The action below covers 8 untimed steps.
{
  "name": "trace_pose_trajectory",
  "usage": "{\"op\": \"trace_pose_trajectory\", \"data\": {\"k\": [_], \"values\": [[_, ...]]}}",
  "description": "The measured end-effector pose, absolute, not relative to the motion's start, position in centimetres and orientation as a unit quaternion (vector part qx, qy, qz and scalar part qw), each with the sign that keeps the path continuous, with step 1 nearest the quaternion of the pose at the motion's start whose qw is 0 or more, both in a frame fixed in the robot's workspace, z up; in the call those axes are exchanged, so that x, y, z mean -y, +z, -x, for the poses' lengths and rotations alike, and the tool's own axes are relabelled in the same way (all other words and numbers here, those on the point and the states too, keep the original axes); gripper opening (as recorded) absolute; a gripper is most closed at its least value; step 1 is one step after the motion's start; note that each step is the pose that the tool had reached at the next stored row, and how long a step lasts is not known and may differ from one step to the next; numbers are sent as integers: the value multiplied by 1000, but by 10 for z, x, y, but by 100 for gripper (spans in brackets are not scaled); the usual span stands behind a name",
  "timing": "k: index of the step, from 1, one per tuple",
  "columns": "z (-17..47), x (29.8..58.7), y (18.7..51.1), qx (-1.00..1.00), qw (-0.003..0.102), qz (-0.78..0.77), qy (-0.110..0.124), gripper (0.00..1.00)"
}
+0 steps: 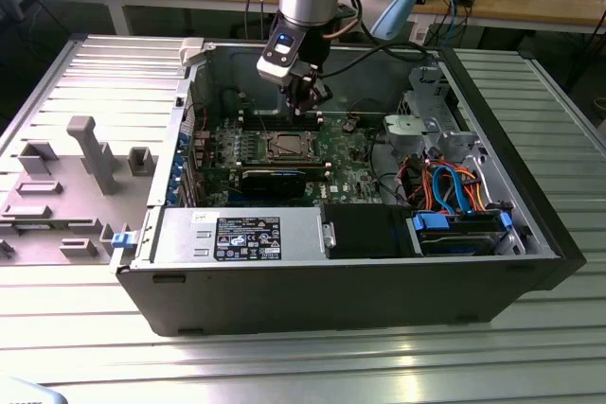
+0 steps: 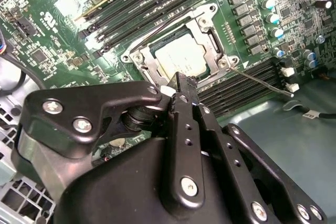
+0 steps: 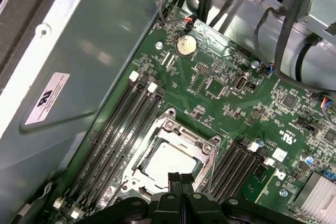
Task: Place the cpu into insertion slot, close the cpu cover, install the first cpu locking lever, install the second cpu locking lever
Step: 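Install the first cpu locking lever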
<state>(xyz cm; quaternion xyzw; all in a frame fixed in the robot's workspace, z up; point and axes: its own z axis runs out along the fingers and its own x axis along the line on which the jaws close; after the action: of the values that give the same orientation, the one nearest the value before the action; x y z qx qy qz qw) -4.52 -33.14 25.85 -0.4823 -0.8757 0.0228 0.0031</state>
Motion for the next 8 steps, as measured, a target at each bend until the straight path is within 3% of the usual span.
{"op": "trace_pose_trajectory", "data": {"k": [8], "values": [[45,331,258,888,3,458,23,11]]}}
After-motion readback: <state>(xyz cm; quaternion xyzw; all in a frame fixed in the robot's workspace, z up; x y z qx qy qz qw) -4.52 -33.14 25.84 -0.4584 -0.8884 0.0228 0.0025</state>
